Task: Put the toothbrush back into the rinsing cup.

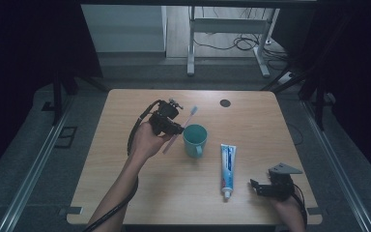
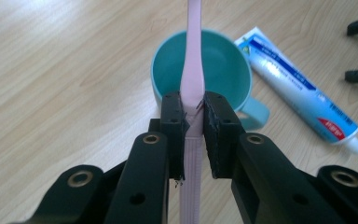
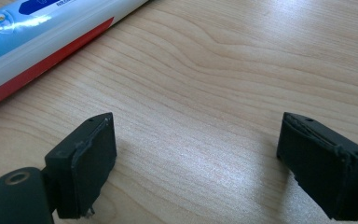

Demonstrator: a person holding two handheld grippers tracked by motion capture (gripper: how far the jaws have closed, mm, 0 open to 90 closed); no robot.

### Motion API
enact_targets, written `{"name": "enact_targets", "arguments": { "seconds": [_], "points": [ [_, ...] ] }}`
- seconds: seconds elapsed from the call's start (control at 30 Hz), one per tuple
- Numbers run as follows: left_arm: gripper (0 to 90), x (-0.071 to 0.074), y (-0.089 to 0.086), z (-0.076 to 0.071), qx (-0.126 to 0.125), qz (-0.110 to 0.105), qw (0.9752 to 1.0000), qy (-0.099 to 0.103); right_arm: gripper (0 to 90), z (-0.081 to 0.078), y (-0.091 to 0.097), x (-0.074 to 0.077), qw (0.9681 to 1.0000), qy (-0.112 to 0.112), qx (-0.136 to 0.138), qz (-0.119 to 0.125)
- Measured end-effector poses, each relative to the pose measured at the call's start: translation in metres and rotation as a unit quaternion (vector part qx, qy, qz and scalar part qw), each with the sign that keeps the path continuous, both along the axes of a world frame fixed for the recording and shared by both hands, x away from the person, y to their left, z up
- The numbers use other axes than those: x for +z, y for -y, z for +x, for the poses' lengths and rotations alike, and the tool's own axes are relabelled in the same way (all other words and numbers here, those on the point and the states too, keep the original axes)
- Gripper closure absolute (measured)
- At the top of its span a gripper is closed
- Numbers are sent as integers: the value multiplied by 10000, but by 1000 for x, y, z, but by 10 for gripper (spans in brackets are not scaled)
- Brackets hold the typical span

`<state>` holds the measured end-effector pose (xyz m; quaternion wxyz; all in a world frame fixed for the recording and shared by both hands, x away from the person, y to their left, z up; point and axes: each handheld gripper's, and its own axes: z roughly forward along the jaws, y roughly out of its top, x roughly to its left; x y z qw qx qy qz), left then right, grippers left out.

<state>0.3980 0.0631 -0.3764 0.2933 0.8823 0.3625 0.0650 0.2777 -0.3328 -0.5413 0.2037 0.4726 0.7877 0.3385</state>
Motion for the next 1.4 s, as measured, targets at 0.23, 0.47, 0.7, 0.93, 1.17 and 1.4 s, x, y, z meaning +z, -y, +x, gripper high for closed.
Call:
{"name": "enact_targets", "arguments": {
  "seconds": [0.23, 0.47, 0.7, 0.93, 1.17, 1.4],
  "points": [
    [790, 3, 4, 5, 54, -234, 9996, 162, 116, 0, 0, 0, 10000, 0, -1, 2],
    [790, 6, 8, 10, 137, -437, 9984, 336, 116, 0, 0, 0, 10000, -1, 2, -1],
    [790, 7, 15, 17, 211, -662, 9965, 467, 116, 0, 0, 0, 10000, -4, 8, 7],
    [790, 7, 24, 24, 263, -849, 9940, 632, 116, 1, 0, 0, 10000, -4, 22, 0],
    [790, 3, 36, 28, 324, -956, 9917, 797, 115, 1, 0, 0, 10000, -3, 30, 0],
    [790, -5, 46, 29, 291, -1019, 9905, 881, 116, 1, 0, 0, 10000, -1, 29, -1]
  ]
}}
